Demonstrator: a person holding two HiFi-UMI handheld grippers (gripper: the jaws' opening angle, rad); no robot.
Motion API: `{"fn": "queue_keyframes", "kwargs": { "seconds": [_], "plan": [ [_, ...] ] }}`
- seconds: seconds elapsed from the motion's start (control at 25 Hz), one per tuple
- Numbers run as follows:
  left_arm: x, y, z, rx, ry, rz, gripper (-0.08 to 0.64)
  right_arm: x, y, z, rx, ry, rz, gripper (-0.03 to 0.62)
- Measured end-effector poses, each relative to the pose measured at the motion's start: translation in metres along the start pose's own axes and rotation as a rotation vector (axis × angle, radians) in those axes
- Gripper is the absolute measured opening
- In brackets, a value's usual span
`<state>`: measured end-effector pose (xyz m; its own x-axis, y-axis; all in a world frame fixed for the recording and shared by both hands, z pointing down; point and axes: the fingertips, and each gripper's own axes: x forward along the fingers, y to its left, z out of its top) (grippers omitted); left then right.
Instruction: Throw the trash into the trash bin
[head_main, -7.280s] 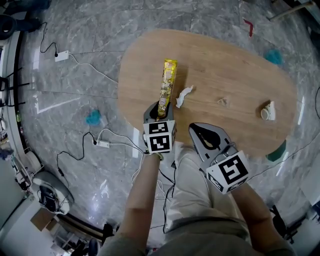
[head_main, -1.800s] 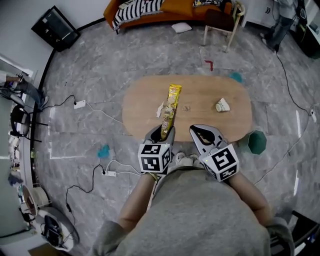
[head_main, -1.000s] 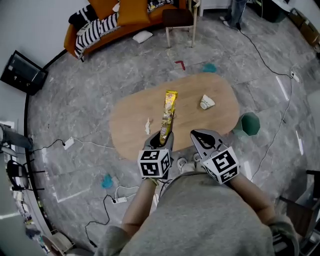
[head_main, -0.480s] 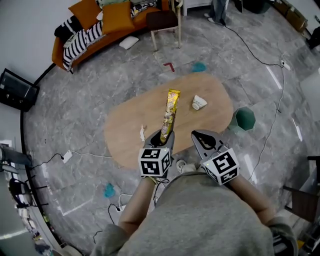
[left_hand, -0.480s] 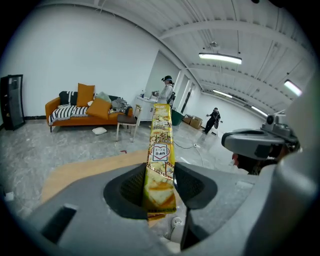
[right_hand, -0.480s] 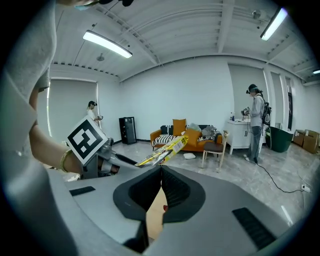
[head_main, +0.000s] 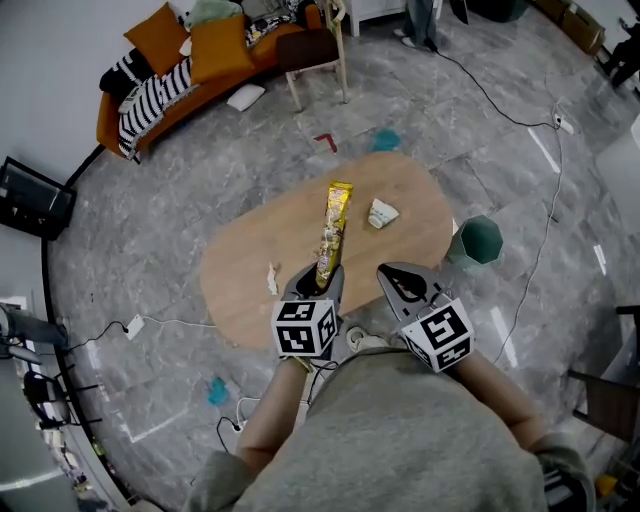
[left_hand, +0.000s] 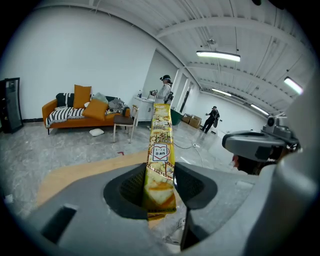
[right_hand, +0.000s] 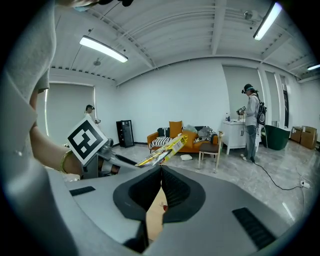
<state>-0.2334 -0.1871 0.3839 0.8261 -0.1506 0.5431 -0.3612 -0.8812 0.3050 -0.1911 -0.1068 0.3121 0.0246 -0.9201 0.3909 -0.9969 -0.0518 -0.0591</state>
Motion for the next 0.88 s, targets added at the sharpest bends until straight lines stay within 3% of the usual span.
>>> {"fn": "queue_keyframes", "kwargs": {
  "seconds": [0.88],
  "plan": [
    [0.077,-0.132,0.015,0.037,0.028,-0.041,0.16,-0.093,-0.112,-0.027,0.038,-0.008,-0.035,0.009]
  ]
}}
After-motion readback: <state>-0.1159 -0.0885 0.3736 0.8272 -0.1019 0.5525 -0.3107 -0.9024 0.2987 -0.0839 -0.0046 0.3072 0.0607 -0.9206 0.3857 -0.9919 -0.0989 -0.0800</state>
